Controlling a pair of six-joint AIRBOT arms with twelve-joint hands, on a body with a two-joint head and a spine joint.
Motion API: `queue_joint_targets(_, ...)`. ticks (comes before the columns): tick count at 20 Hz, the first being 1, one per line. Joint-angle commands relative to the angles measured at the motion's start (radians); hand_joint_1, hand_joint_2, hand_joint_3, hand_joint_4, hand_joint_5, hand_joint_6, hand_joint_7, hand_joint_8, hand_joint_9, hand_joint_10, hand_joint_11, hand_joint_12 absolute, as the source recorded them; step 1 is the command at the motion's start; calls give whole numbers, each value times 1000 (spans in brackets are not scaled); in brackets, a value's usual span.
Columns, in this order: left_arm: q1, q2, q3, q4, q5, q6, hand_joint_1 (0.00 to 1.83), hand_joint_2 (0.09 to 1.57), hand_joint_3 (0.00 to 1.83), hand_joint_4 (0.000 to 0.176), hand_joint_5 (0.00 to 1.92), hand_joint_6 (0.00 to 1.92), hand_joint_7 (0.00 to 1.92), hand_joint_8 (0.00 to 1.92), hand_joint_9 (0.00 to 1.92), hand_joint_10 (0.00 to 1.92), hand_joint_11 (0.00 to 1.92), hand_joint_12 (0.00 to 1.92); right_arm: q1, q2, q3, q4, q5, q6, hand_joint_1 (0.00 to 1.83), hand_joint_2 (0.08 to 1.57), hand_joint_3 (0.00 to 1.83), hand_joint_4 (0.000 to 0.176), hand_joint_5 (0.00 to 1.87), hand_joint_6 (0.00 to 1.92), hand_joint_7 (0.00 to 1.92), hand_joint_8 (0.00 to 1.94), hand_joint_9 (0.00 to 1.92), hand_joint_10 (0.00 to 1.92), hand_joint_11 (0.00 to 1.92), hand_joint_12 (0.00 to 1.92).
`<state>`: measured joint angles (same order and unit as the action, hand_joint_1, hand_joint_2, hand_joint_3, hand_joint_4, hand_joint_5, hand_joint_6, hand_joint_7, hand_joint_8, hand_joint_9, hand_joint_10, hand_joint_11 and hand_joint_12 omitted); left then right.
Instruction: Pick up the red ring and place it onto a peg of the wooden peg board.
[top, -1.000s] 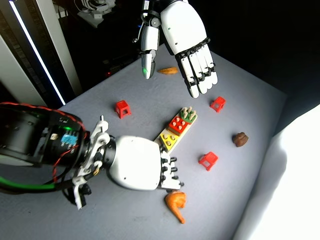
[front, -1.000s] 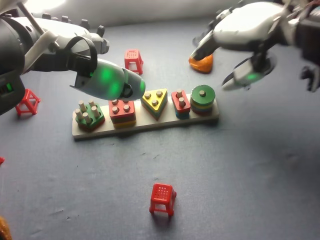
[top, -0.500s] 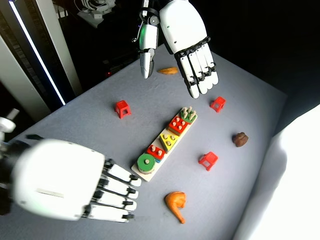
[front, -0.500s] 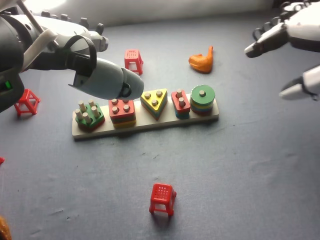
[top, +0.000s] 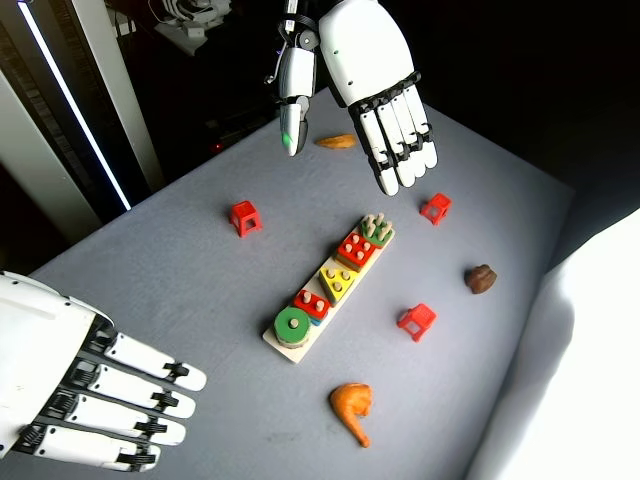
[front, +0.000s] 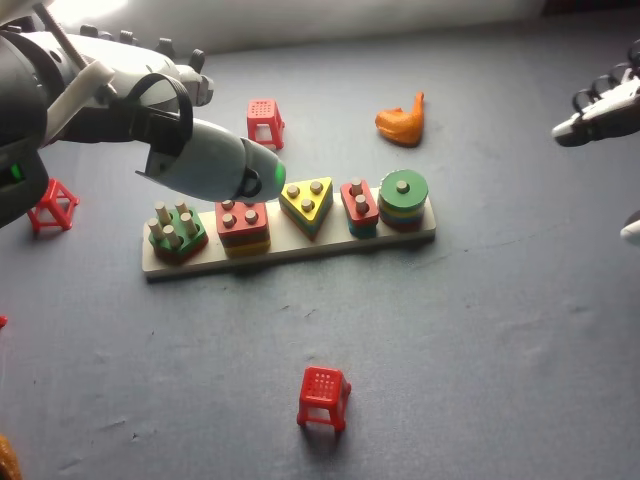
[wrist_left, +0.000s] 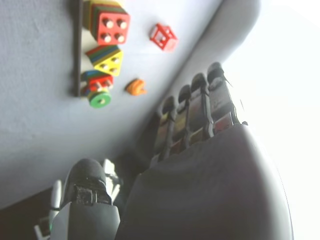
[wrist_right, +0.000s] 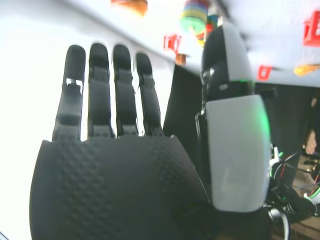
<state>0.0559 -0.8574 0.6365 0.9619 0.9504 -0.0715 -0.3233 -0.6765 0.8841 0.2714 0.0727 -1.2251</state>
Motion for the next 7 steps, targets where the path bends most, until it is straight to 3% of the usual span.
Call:
queue_joint_targets(1, -14, -1, -2, 73, -23, 5, 0, 1155, 1, 0, 44, 8, 2, 1, 0, 0, 3, 1, 7, 6, 0, -7, 123, 0, 761, 1068, 3, 0, 360, 1, 368, 3, 323, 5, 0, 911)
queue_joint_targets(7, -13, -1, -3, 64, -20, 5, 0, 1154, 0, 0, 28, 0, 0, 0, 0, 0, 0, 0, 7, 3, 0, -10, 131, 0, 838, 1068, 3, 0, 420, 12, 429, 7, 379, 14, 0, 984)
